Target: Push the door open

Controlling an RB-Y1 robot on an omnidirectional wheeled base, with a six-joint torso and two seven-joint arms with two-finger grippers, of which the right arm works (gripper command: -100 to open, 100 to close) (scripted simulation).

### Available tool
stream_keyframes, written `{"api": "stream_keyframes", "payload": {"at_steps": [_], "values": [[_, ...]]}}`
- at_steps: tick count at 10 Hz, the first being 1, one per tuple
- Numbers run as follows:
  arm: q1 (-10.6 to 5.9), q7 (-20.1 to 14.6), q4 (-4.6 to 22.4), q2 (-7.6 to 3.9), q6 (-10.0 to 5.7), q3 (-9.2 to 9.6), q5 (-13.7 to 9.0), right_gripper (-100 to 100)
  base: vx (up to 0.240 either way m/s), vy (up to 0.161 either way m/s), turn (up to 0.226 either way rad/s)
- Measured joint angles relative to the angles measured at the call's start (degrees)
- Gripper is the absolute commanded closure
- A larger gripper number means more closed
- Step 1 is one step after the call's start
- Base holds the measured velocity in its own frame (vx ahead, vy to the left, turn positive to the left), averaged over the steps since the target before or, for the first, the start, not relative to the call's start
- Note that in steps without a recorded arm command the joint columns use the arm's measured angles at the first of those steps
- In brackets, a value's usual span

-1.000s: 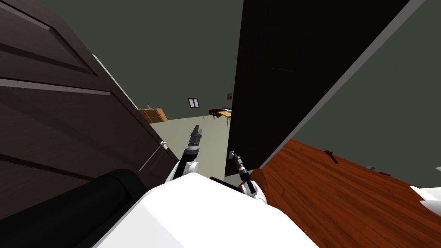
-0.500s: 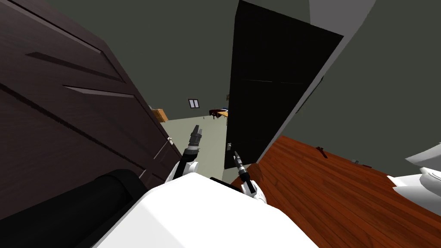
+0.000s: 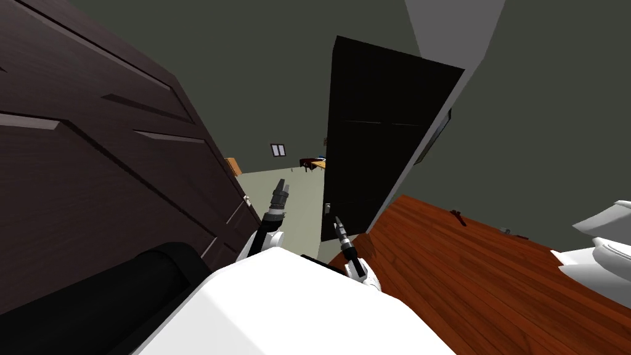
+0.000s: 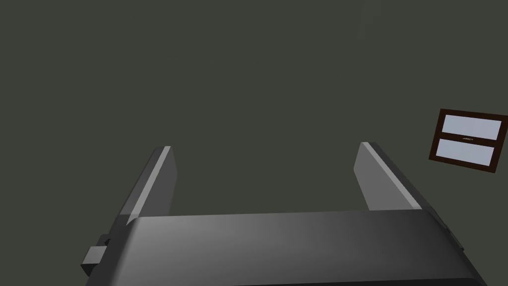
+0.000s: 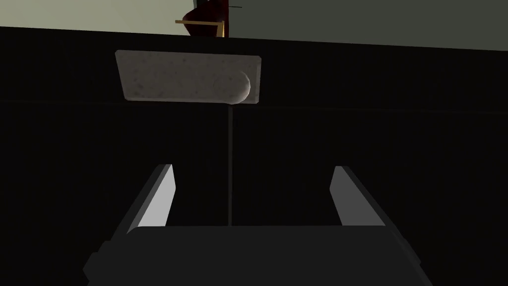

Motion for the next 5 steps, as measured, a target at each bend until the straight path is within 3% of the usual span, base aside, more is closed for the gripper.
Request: {"api": "stream_keyframes", "payload": {"at_steps": [5], "values": [[0.1,0.77,0.38,0.31,-0.57,-0.59,-0.22,-100,0.168,0.088,0.024]]}}
